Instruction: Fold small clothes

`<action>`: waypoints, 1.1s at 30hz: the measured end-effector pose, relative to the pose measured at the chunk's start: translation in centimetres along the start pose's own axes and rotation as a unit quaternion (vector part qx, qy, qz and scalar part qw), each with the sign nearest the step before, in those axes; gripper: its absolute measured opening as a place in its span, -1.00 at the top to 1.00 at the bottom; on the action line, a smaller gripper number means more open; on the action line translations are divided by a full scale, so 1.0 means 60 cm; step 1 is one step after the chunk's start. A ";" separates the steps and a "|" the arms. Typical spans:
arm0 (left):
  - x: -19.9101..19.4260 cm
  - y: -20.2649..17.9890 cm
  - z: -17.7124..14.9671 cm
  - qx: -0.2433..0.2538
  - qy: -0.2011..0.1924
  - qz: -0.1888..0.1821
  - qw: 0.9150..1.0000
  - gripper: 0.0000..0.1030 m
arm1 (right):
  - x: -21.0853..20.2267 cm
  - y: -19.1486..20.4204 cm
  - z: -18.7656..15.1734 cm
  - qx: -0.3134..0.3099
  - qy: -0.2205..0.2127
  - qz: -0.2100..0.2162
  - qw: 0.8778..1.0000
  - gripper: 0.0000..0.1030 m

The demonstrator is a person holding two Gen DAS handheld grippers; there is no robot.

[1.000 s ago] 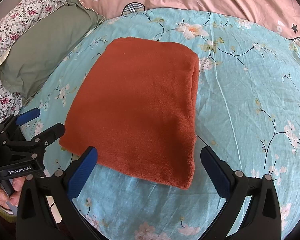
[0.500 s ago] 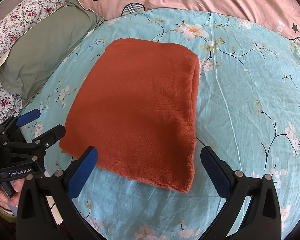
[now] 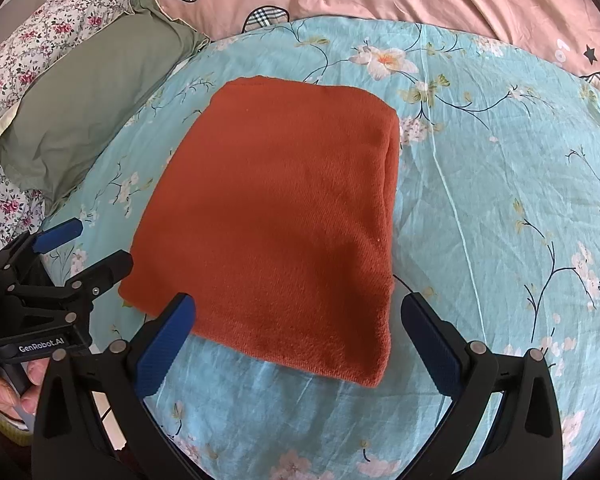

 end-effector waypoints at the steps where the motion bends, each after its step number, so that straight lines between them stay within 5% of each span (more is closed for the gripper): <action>1: 0.000 0.000 0.000 0.000 0.000 0.000 1.000 -0.94 | 0.000 0.000 0.000 0.000 0.000 0.000 1.000 -0.99; 33: 0.003 -0.002 0.006 0.008 0.002 -0.002 1.000 -0.95 | -0.004 -0.005 0.011 0.006 -0.006 -0.002 1.000 -0.99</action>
Point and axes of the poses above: each gripper's, at about its wrist camera, not at the fingertips, and x roughly the way its jaws point, y to its left, z to its top, the point moved 1 cm from there along x, roughly the way its jaws point, and after that the axes turned 6 degrees about -x, right-handed, at the moved point
